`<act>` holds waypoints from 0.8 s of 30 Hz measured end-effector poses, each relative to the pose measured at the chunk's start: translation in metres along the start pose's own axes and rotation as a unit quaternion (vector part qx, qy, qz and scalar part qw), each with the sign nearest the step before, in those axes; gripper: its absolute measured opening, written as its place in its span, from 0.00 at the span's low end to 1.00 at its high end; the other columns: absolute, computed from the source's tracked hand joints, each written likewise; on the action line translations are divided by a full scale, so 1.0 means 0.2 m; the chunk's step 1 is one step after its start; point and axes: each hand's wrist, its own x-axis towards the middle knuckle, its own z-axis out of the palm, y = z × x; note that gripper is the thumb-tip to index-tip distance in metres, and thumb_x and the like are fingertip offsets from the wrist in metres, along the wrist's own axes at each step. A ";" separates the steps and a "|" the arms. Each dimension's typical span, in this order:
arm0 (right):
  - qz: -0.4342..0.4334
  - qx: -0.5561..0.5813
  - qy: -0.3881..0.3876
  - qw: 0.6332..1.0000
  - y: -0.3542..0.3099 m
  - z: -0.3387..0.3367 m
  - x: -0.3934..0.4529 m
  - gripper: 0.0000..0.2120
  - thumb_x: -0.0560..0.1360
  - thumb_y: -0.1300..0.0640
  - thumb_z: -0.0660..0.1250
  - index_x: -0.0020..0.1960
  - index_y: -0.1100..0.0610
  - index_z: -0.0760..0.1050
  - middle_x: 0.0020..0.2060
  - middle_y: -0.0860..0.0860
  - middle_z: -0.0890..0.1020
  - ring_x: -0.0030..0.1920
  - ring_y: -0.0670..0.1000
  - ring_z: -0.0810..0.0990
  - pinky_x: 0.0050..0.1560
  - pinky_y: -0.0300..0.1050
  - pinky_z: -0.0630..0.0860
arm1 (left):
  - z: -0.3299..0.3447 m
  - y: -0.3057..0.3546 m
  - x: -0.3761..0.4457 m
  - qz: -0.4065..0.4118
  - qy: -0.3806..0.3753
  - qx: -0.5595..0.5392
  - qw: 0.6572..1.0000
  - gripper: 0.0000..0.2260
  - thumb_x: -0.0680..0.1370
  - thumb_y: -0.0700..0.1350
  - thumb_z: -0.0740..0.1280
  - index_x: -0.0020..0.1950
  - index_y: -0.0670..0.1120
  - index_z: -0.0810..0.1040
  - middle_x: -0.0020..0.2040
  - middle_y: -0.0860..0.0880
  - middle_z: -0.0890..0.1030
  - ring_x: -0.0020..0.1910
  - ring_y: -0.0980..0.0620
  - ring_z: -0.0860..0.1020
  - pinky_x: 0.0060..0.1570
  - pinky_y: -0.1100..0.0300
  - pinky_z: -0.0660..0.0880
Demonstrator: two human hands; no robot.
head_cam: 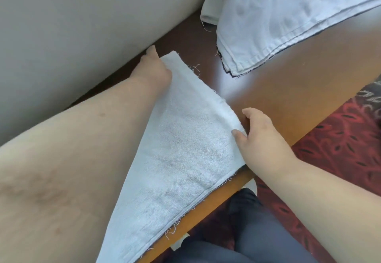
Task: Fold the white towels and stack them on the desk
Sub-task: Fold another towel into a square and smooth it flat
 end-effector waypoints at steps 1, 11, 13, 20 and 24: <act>0.013 -0.019 -0.024 0.999 -0.01 0.00 0.02 0.26 0.78 0.49 0.67 0.72 0.48 0.63 0.67 0.49 0.72 0.52 0.50 0.78 0.50 0.45 0.74 | -0.02 0.01 0.02 -0.011 -0.024 0.023 0.999 0.27 0.77 0.45 0.62 0.75 0.44 0.61 0.72 0.41 0.68 0.67 0.42 0.72 0.62 0.53 0.69; -0.008 -0.189 -0.112 0.975 -0.11 -0.06 0.14 0.35 0.67 0.39 0.75 0.68 0.50 0.68 0.58 0.54 0.73 0.56 0.58 0.75 0.53 0.51 0.74 | -0.19 -0.14 -0.19 0.053 0.045 -0.240 0.968 0.08 0.74 0.40 0.65 0.42 0.54 0.78 0.35 0.57 0.75 0.32 0.58 0.71 0.27 0.71 0.66; -0.005 -0.206 -0.120 0.971 -0.12 -0.07 0.13 0.35 0.65 0.37 0.75 0.66 0.50 0.69 0.57 0.54 0.71 0.58 0.60 0.73 0.59 0.55 0.74 | -0.25 -0.17 -0.28 0.000 0.026 -0.362 0.932 0.10 0.68 0.41 0.63 0.33 0.55 0.78 0.30 0.58 0.76 0.30 0.57 0.71 0.28 0.66 0.66; -0.043 -0.160 -0.145 0.975 -0.11 -0.04 0.01 0.09 0.72 0.50 0.68 0.39 0.53 0.69 0.36 0.49 0.76 0.38 0.52 0.76 0.35 0.45 0.70 | -0.34 -0.32 -0.45 -0.041 0.053 -0.449 0.891 0.14 0.73 0.35 0.61 0.35 0.52 0.78 0.27 0.59 0.76 0.23 0.61 0.70 0.25 0.72 0.66; -0.025 -0.093 -0.154 0.983 -0.11 -0.06 -0.13 0.10 0.72 0.53 0.70 0.47 0.51 0.69 0.38 0.50 0.79 0.36 0.50 0.79 0.31 0.44 0.70 | -0.36 -0.33 -0.51 -0.083 0.047 -0.439 0.893 0.14 0.77 0.39 0.60 0.41 0.57 0.79 0.37 0.56 0.79 0.34 0.55 0.75 0.30 0.65 0.76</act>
